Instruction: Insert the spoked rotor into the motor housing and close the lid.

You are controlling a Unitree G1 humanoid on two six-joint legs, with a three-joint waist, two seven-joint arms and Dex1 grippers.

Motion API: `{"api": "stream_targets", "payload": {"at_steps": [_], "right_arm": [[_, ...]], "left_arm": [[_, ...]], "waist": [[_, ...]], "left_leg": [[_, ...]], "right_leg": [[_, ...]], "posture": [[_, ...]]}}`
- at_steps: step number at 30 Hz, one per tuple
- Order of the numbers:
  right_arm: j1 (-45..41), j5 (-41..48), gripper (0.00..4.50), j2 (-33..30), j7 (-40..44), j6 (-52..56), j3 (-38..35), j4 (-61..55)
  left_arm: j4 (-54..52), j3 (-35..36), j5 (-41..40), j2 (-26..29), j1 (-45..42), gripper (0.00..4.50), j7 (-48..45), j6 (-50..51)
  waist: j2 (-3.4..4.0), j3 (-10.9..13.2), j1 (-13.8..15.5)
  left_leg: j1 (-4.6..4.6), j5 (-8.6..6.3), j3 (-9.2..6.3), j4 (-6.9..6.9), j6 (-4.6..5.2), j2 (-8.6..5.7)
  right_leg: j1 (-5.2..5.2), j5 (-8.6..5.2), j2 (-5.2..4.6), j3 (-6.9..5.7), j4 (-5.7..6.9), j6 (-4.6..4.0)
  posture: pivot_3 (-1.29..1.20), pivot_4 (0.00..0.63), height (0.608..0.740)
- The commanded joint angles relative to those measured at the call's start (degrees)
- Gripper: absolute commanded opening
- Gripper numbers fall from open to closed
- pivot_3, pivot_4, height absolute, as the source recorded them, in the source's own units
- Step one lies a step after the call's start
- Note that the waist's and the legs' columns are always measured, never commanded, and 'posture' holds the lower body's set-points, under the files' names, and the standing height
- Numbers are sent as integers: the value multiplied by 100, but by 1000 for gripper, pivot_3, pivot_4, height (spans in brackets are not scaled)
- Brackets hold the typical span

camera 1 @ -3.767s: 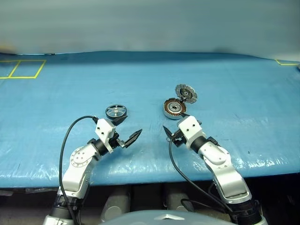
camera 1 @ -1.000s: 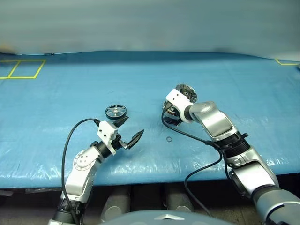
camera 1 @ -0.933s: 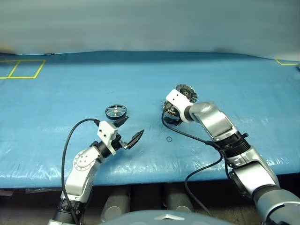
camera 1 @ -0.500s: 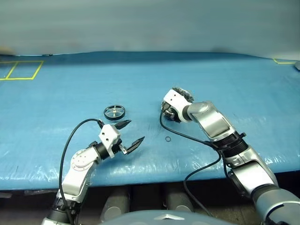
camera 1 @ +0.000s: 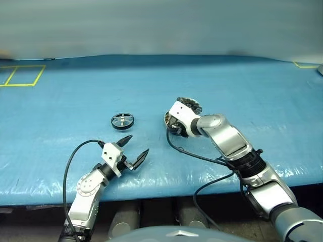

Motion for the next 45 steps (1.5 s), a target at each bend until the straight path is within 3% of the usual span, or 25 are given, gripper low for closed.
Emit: {"api": "stream_targets", "payload": {"at_steps": [1,11,19,32,37,40,45], "right_arm": [[27,172,1997,22,39,226,95,-762],[70,324,1997,-273,108,407,657,-1339],[-404,-205,1997,-901,569,-545,1634,-953],[-588,-510,1997,-694,948,-960,1829,-484],[-481,-640,3534,-793,1124,-1367,1818,-644],[-464,-764,3534,-965,1271,-1671,1791,-957],[-252,-482,3534,-956,1237,-1584,1112,-1460]], "left_arm": [[-261,4,-31,-67,100,4500,104,-134],[-712,205,-210,173,460,4500,131,75],[-688,155,-214,147,324,4500,165,213],[-672,8,-208,50,344,4500,262,238],[-668,-15,-213,46,340,4500,260,250],[-647,-47,-194,52,332,4500,238,249],[-635,-77,-216,66,347,4500,181,241]], "waist": [[0,0,4],[1,1,16],[0,1,14],[0,1,0],[0,1,13],[0,2,20],[-1,2,30]], "left_leg": [[0,0,0,0,0,-1],[-6,-1,-4,1,-2,-1],[-3,-1,-4,2,-2,-3],[0,-2,-5,1,-3,-1],[0,-2,-6,2,-4,0],[-6,-2,-5,1,-4,-3],[-6,-3,-9,-3,-5,0]], "right_leg": [[0,0,-2,0,0,0],[-4,-2,-5,-6,-3,0],[2,-3,-8,-11,-8,1],[3,-2,-5,-10,-5,1],[2,-3,-5,-10,-3,1],[-1,-2,-7,-10,-7,2],[-4,-3,-4,-13,-5,1]], "posture": [[0,150,740],[0,150,740],[0,150,740],[0,150,740],[0,150,740],[0,150,740],[0,150,740]]}}
